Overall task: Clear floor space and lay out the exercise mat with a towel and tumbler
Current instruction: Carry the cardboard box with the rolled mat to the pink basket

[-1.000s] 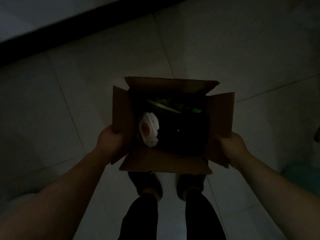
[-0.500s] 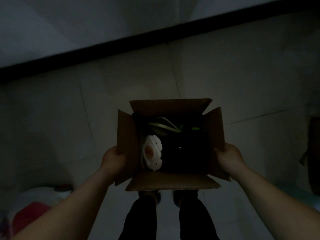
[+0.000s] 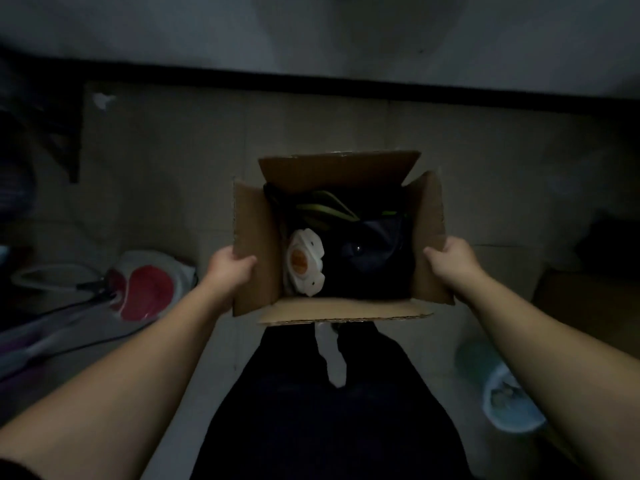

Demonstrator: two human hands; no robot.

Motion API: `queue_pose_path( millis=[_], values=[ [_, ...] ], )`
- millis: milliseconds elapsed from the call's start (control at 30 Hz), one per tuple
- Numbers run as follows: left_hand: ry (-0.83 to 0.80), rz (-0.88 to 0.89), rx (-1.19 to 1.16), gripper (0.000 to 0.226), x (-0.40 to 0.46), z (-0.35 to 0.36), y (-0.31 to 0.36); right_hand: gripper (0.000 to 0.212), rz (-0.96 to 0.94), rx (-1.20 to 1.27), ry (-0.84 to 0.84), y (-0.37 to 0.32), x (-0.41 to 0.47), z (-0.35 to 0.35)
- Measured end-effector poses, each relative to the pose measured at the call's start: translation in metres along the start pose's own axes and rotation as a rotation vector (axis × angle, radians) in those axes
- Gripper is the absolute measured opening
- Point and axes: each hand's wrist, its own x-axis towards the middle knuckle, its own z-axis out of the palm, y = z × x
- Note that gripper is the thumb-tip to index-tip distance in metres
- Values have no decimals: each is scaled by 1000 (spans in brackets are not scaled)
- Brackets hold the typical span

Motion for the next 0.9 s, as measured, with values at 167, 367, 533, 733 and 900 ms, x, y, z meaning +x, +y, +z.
queue_pose_path(
  millis=[167, 367, 533, 733, 900],
  values=[
    [22, -11, -86, 22, -50, -67, -22, 13, -67, -57, -66, -60, -76, -23],
    [147, -31, -168, 32, -76, -107, -39, 10, -162, -135, -148, -133, -114, -21],
    [235, -133, -295, 50, -98, -113, -56, 10, -248, -256, -265, -184, -107, -13],
    [386, -274, -501, 50, -129, -91, -70, 11, -413, -458, -368, -230, -86, 0],
    [454, -366, -731, 48, -153, -54, -91, 10, -562, -718, -434, -272, -82, 19]
  ],
)
